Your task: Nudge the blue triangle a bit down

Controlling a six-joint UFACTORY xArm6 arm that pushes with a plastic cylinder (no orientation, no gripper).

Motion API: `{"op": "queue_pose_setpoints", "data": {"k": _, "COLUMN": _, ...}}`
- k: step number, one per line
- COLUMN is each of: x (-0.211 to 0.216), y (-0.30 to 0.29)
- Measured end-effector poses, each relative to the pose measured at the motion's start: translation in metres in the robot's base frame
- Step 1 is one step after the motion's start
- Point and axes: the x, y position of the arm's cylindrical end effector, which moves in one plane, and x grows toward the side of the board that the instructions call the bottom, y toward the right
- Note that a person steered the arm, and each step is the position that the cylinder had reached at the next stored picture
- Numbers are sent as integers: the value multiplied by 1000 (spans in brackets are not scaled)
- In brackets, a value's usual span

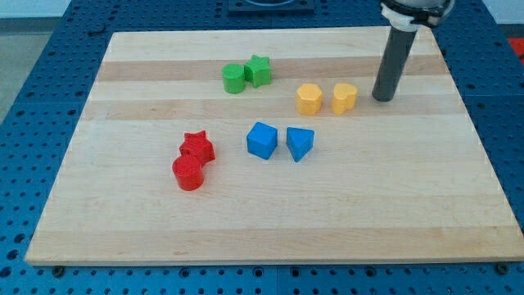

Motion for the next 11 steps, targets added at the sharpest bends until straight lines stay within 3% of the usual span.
{"op": "queue_pose_setpoints", "data": {"k": 2, "x": 1, "y": -60}}
{"op": "queue_pose_setpoints", "data": {"k": 3, "x": 1, "y": -70}}
{"op": "queue_pose_setpoints", "data": {"k": 4, "x": 3, "y": -42}}
{"op": "queue_pose_setpoints", "data": {"k": 6, "x": 73, "y": -39}}
{"op": "queue_pose_setpoints", "data": {"k": 11, "x": 64, "y": -145}}
